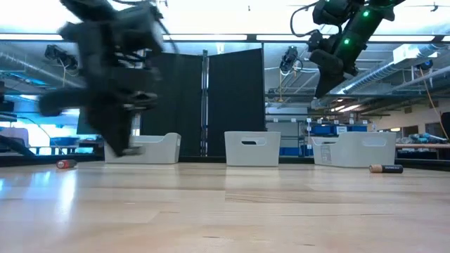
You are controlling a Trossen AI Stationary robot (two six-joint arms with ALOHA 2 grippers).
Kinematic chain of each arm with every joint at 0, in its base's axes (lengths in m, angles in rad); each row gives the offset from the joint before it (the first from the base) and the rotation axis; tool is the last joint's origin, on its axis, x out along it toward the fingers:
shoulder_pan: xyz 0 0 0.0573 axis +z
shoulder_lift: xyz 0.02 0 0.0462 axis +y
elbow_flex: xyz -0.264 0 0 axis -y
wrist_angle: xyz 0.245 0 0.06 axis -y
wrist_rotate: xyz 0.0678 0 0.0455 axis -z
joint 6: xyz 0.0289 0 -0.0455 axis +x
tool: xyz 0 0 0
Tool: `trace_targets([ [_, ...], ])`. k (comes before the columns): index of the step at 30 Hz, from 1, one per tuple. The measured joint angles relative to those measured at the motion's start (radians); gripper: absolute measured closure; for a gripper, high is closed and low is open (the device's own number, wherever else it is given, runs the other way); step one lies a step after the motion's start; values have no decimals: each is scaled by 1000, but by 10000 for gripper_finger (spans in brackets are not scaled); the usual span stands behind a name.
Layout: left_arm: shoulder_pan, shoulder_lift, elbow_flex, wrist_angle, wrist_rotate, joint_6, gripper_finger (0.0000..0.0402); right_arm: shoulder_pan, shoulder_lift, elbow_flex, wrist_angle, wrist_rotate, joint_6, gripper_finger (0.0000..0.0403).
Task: Sort batteries
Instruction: Put the bottom black orange battery into the middle bin
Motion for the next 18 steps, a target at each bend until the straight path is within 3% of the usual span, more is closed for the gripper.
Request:
trace_targets([
  [5,176,11,129,11,28,5,355,6,0,0,9,0,-6,383],
  [9,312,35,319,-57,116,1,355,7,0,0,19,0,-6,386],
  [18,463,382,920,-428,142,105,355,7,0,0,30,0,-8,385],
])
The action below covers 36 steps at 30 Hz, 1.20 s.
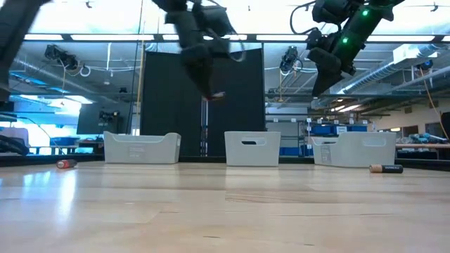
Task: Sort batteries
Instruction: Put the bottom black orange battery into the middle bin
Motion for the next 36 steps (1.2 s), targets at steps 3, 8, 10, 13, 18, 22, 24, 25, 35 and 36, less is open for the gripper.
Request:
trace_targets([
  [3,25,138,190,-57,16,19,355,0,0,0,0,0,-6,387],
  [8,52,353,457,-142,25,30,355,0,0,0,0,0,-11,383],
  [10,59,415,528,-157,25,29,355,0,0,0,0,0,-19,382],
  [13,67,496,603,-166,31,30,355,0,0,0,0,0,-24,384],
  [18,71,594,645,-193,46,29,355,0,0,0,0,0,-24,388],
  [22,62,623,643,-197,49,22,355,0,0,0,1,0,-22,383],
  [24,56,633,643,-194,51,15,355,0,0,0,4,0,-22,382],
  [25,55,636,643,-193,53,11,355,0,0,0,9,0,-23,382],
  [35,43,668,642,-161,50,-26,355,0,0,0,23,0,-22,383],
  [36,43,669,642,-152,49,-26,355,0,0,0,23,0,-21,382],
])
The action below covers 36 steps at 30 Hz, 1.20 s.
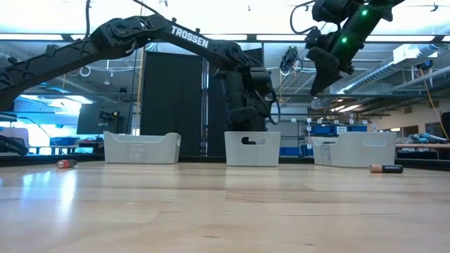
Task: Sort batteries
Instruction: Put the bottom black orange battery into the middle bin
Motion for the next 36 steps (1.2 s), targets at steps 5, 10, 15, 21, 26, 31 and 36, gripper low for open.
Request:
trace_targets([
  [5,2,1,0,-1,-10,-6,355,0,0,0,0,0,0,382],
  [10,1,1,0,-2,-27,-7,355,0,0,0,0,0,-1,385],
  [15,-1,1,0,-6,-30,-7,355,0,0,0,1,0,-2,381],
  [21,-8,1,0,-5,-31,-7,342,0,0,0,2,0,-2,380],
  [26,-14,1,0,-7,-31,-7,320,0,0,0,2,0,-2,380],
  [31,-14,1,0,-7,-31,-7,325,0,0,0,2,0,-2,381],
  [36,-15,1,0,-7,-31,-7,323,0,0,0,2,0,-2,379],
])
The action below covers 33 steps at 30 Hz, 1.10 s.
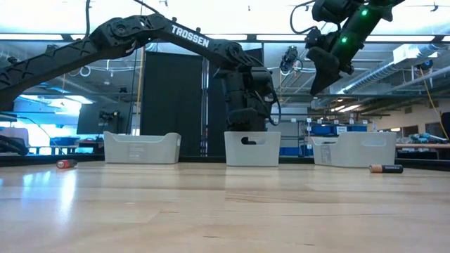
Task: Sort batteries
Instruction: Put the bottom black orange battery into the middle bin, then put the top black silver battery into the right bin
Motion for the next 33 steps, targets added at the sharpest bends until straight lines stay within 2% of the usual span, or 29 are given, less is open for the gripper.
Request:
trace_targets([
  [12,-14,0,0,-1,0,5,318,0,0,0,0,0,-8,378],
  [20,-19,0,0,1,-3,6,280,0,0,0,-4,0,-8,380],
  [26,-19,0,14,10,-50,3,262,0,0,0,-4,0,-8,380],
  [30,-22,-30,23,50,-48,-1,292,0,0,0,-9,0,-16,380],
  [33,-35,-72,15,101,-19,-3,348,0,0,0,-15,0,-27,382],
])
